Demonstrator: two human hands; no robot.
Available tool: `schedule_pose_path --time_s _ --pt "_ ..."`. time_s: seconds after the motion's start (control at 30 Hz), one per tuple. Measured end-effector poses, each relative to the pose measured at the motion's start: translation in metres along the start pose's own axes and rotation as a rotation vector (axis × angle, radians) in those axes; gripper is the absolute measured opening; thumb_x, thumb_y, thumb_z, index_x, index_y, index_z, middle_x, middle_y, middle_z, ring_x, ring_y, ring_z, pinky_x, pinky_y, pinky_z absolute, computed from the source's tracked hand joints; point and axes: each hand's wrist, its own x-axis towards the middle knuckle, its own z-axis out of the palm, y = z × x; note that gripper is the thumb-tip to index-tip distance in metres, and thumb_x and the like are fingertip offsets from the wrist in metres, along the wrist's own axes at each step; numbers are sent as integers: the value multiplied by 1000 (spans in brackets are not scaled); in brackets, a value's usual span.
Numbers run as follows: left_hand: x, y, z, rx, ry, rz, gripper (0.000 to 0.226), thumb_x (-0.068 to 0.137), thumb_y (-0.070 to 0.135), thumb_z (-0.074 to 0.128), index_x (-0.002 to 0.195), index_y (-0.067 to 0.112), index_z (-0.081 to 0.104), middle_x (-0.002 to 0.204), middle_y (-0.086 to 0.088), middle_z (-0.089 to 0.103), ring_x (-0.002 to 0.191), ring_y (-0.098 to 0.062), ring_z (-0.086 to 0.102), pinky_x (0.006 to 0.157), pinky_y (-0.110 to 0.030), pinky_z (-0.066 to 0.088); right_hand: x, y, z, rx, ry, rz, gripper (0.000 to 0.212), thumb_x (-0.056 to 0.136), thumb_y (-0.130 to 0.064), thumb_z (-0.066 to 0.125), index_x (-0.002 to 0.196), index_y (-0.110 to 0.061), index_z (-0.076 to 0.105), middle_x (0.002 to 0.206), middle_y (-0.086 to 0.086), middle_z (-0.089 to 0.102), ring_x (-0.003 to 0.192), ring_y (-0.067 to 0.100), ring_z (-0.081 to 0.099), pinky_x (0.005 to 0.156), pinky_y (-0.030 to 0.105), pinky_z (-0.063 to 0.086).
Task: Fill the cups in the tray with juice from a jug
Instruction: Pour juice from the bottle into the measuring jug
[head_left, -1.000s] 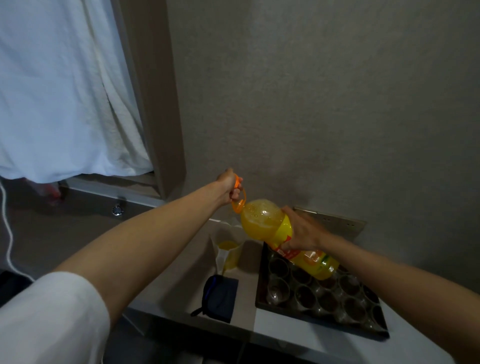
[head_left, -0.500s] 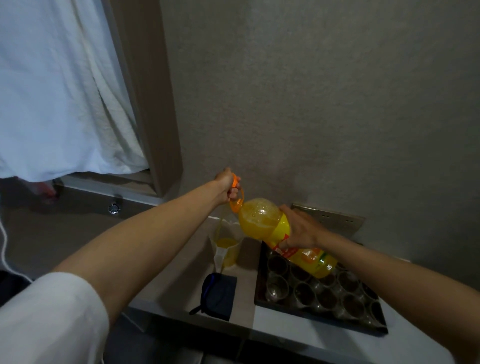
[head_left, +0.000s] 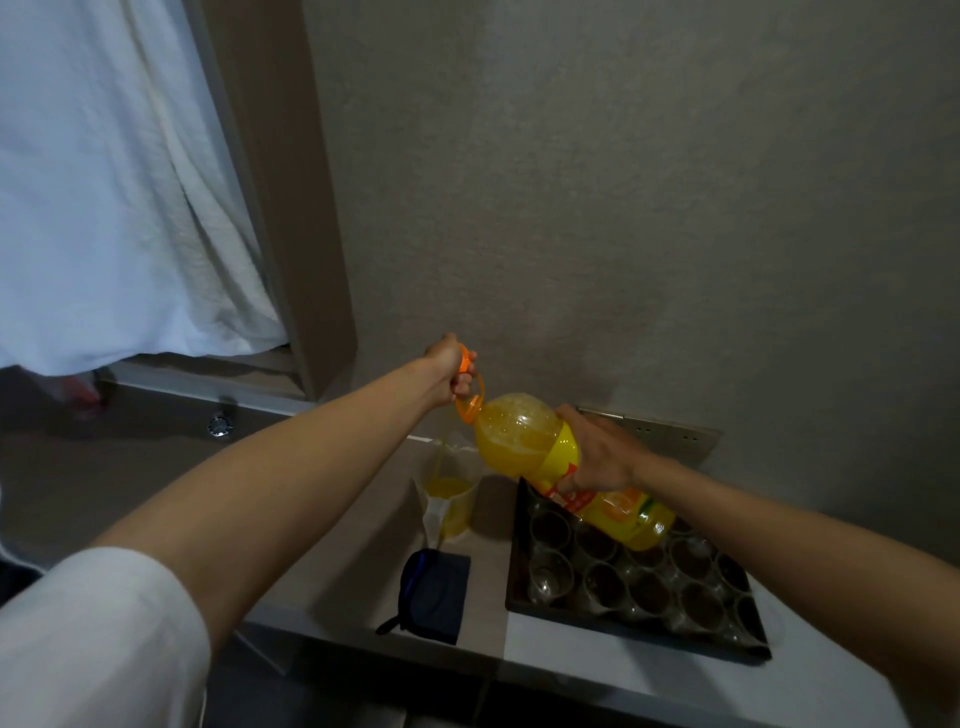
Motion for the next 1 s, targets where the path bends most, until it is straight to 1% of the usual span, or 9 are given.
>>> schedule_pose_path --time_s 0.23,0.43,0.53,0.7,0.83,0.9,1.0 --pt "-3 0 2 6 -7 -5 45 110 30 18 79 12 45 61 -5 38 29 -7 25 35 -13 16 -2 3 -1 1 4 -9 105 57 -52 92 141 -36 32 132 3 60 114 29 60 91 43 54" --pt "-4 -2 4 9 -17 -15 48 111 35 17 79 12 45 62 -4 38 29 -8 26 34 -14 17 -5 3 -1 5 -8 8 105 56 -55 91 140 -38 31 133 1 58 116 28 59 94 45 53" --pt "-5 -2 6 14 -16 -21 48 111 34 17 78 12 45 62 -4 38 28 -7 25 34 -13 16 -6 2 -1 5 -17 20 108 56 -57 90 143 -39 28 134 2 58 117 29 59 93 47 54" --pt "-2 -2 6 13 -13 -12 47 111 32 17 78 12 45 61 -4 38 28 -8 25 34 -13 16 -7 2 -1 15 -27 32 109 52 -60 88 141 -43 28 134 2 58 116 30 60 92 45 54" --pt "-3 -2 6 7 -8 -15 48 111 33 17 77 12 45 59 -4 38 27 -8 25 34 -12 16 -6 3 -3 25 -25 31 110 45 -66 82 139 -44 29 133 1 59 116 30 61 93 46 55" --pt "-3 -2 6 16 -13 -16 47 110 30 17 76 13 44 58 -4 37 27 -7 24 33 -11 16 -6 3 -3 18 -26 23 109 45 -66 81 138 -43 29 132 1 60 114 30 61 92 46 55" --pt "0 -3 7 34 -16 -15 40 106 21 19 76 13 43 56 -3 37 26 -7 24 33 -11 16 -7 2 -5 11 -21 12 107 51 -61 86 139 -41 29 131 2 60 114 29 61 92 47 54"
